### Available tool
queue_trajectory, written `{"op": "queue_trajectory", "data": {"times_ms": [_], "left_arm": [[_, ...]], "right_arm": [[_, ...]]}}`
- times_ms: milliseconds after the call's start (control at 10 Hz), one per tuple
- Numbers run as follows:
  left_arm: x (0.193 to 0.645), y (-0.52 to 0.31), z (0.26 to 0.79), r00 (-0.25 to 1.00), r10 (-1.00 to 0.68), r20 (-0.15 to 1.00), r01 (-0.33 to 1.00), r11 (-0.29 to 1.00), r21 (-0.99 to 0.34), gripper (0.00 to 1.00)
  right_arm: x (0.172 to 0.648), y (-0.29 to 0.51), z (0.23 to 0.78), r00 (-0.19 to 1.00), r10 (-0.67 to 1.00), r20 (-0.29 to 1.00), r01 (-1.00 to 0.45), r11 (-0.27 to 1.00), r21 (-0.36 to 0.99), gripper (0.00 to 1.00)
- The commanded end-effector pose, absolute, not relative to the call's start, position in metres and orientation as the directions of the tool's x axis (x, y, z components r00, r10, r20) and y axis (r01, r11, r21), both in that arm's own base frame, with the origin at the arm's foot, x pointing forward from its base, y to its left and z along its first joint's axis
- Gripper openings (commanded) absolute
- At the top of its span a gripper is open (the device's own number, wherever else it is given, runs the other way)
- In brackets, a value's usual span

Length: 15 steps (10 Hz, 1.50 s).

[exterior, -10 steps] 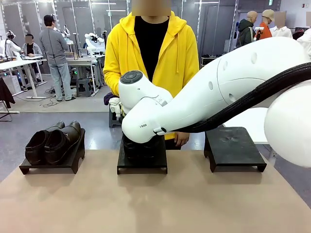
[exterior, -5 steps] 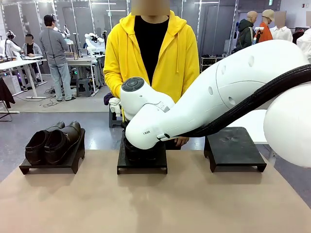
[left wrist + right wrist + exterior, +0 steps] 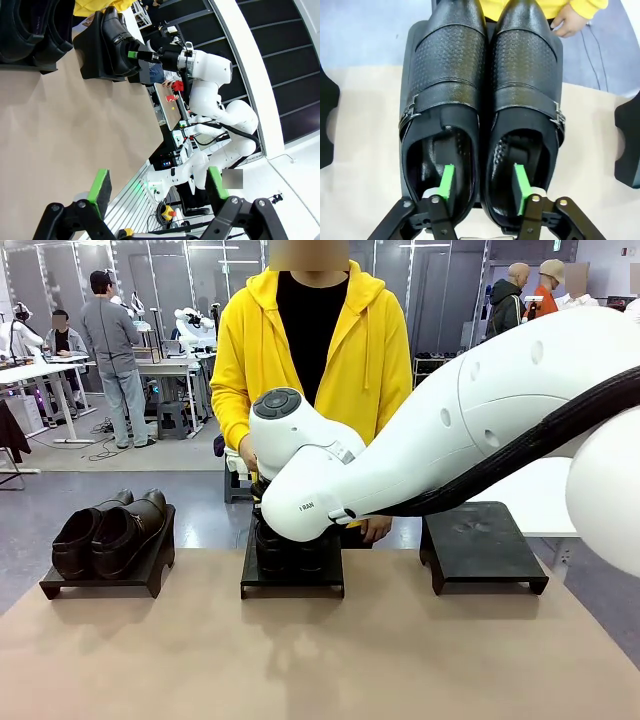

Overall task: Place the shoes on the stand as instructed by the person.
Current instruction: Pick up another pair of Shoes and place it on the Shoes Stand indicated by the person.

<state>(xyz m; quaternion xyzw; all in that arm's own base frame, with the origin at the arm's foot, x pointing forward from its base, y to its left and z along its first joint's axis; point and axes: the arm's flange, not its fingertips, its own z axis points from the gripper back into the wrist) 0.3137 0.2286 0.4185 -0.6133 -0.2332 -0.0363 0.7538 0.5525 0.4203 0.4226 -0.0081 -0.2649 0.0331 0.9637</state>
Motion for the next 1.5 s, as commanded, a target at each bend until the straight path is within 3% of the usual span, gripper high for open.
{"op": "queue_trajectory", "data": {"times_ms": [0, 100, 300, 1400], "left_arm": [[0.313, 0.226, 0.42, 0.876, 0.241, 0.418, 0.359, 0.253, -0.898, 0.96], [0.313, 0.226, 0.42, 0.876, 0.241, 0.418, 0.359, 0.253, -0.898, 0.96], [0.313, 0.226, 0.42, 0.876, 0.241, 0.418, 0.359, 0.253, -0.898, 0.96], [0.313, 0.226, 0.42, 0.876, 0.241, 0.418, 0.359, 0.253, -0.898, 0.96]], "right_arm": [[0.536, 0.406, 0.421, 0.847, 0.017, 0.532, -0.015, 1.0, -0.007, 1.0], [0.533, 0.402, 0.425, 0.85, 0.017, 0.526, -0.02, 1.0, 0.0, 1.0], [0.53, 0.396, 0.43, 0.85, 0.055, 0.524, -0.07, 0.997, 0.009, 0.77], [0.544, 0.409, 0.43, 0.858, 0.063, 0.51, -0.052, 0.998, -0.036, 0.77]]}}
